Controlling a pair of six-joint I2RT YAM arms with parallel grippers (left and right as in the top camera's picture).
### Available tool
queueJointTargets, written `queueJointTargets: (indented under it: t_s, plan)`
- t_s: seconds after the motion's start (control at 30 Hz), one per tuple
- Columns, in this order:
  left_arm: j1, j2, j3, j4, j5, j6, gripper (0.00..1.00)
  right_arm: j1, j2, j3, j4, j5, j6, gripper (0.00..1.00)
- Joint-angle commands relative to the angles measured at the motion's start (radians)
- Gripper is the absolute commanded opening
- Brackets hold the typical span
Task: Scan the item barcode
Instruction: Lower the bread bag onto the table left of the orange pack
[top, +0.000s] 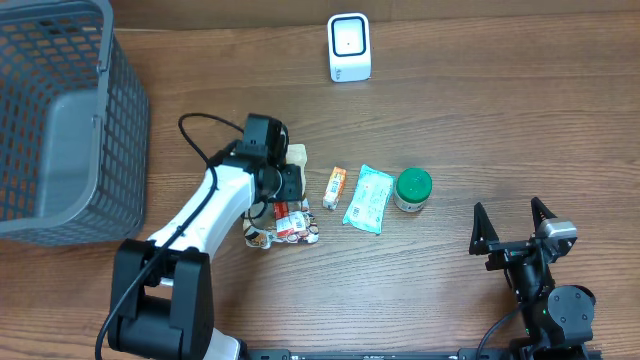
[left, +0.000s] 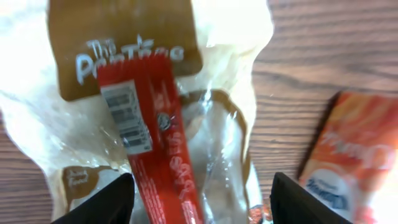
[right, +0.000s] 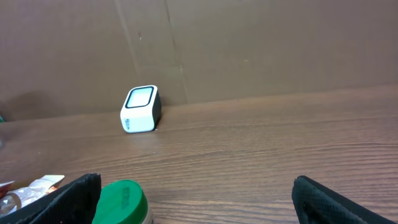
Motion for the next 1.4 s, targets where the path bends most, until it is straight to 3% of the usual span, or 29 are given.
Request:
queueJointTargets:
  t_s: [0.0, 0.4, 0.5, 0.53, 0.6, 1.07, 1.37]
  plan:
    - [0.000, 0.006, 0.044, -0.029, 0.002, -0.002, 0.63, -0.003, -0.003, -0.010, 0.006, 0.006, -0.004, 1.00]
    - [0.000, 0.008, 0.031, -0.156, -0.124, -0.121, 0.60, -0.003, -0.003, -0.010, 0.006, 0.006, -0.004, 1.00]
    - [0.000, 0.008, 0.031, -0.159, -0.124, -0.120, 0.54, -0.004, -0.003, -0.010, 0.006, 0.006, -0.004, 1.00]
    - [0.000, 0.008, 0.031, -0.160, -0.129, -0.120, 0.45, -0.003, -0.003, -0.010, 0.006, 0.006, -0.004, 1.00]
    - [0.000, 0.008, 0.031, -0.160, -0.148, -0.120, 0.38, -0.003, -0.003, -0.010, 0.006, 0.006, -0.004, 1.00]
    - [-0.001, 0.008, -0.011, -0.109, -0.167, -0.120, 0.39, -0.003, -0.002, -0.010, 0.006, 0.006, -0.004, 1.00]
    - [-0.001, 0.008, -0.052, -0.039, -0.157, -0.116, 0.23, -0.003, -0.003, -0.010, 0.006, 0.006, -0.004, 1.00]
